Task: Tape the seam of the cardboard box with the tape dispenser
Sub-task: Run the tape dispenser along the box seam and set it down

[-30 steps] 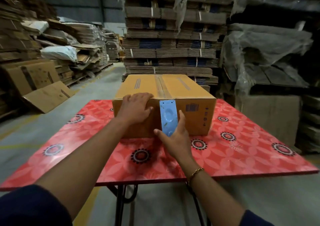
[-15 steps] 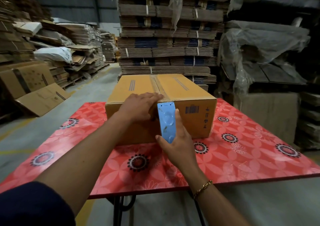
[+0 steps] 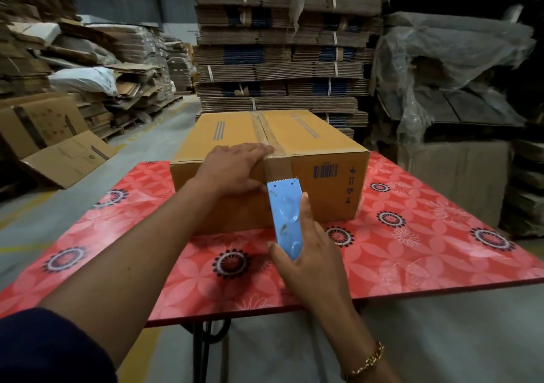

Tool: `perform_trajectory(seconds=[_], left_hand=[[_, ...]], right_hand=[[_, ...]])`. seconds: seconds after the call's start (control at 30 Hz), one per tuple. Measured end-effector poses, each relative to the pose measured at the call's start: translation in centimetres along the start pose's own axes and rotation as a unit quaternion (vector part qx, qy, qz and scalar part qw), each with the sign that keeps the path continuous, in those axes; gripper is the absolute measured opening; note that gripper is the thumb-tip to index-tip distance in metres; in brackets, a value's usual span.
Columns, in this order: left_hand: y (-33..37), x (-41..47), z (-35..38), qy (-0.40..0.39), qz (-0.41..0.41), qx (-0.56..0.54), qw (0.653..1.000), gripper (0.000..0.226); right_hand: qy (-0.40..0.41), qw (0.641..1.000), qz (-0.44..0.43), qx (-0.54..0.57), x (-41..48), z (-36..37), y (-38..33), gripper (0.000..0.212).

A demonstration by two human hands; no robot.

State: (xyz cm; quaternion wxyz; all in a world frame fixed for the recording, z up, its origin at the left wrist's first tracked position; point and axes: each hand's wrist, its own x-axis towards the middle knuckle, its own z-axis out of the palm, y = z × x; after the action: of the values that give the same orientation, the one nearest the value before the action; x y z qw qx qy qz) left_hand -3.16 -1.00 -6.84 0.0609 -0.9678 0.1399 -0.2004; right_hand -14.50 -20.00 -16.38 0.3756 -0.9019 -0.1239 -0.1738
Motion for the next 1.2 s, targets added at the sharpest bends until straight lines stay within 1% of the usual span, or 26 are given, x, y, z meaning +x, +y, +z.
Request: perform_trajectory(seconds=[0.17, 0.3, 0.4, 0.47, 0.6, 0.77, 0.9, 1.03, 1.07, 1.2], left_hand=[[0.1, -0.2, -0.1, -0.008, -0.006, -0.002, 1.0, 0.087], [0.3, -0.2, -0.3, -0.014, -0.006, -0.005, 1.0, 0.088], [0.3, -0.2, -0.4, -0.018, -0.004, -0.006, 1.0, 0.088], [0.2, -0.2, -0.4, -0.025, -0.005, -0.007, 1.0, 0.088], [0.1, -0.1, -0.4, -0.027, -0.004, -0.002, 1.0, 0.087], [0.2, -0.2, -0.4, -0.022, -0.003, -0.003, 1.0, 0.088], [0.5, -0.6, -0.5, -0.022, -0.003, -0.001, 1.0, 0.087], [0.6, -0.9, -0.5, -0.013, 0.002, 0.008, 1.0, 0.086], [0.6, -0.9, -0.6, -0.017, 0.002, 0.005, 1.0, 0.086], [0.6, -0.6, -0.8, -0.031, 0.002, 0.007, 0.999, 0.087]], right_hand=[[-0.022, 0.999, 0.008, -0.03, 0.5, -1.5, -0.5, 0.095], [-0.043, 0.993, 0.004, -0.11, 2.4, -3.3, -1.6, 0.088], [-0.06, 0.988, 0.027, -0.139, 3.8, -4.4, -2.8, 0.08], [-0.081, 0.986, 0.04, -0.143, 4.7, -5.1, -3.5, 0.072], [-0.137, 0.98, 0.06, -0.134, 7.5, -7.0, -5.0, 0.064], [-0.181, 0.974, 0.042, -0.131, 8.7, -8.9, -5.7, 0.045], [-0.192, 0.974, 0.018, -0.116, 7.3, -9.5, -5.1, 0.057], [-0.209, 0.972, 0.035, -0.103, 7.3, -9.4, -5.2, 0.058], [-0.218, 0.97, 0.045, -0.103, 7.8, -9.4, -5.5, 0.055], [-0.272, 0.955, 0.065, -0.102, 10.5, -10.1, -7.0, 0.025]])
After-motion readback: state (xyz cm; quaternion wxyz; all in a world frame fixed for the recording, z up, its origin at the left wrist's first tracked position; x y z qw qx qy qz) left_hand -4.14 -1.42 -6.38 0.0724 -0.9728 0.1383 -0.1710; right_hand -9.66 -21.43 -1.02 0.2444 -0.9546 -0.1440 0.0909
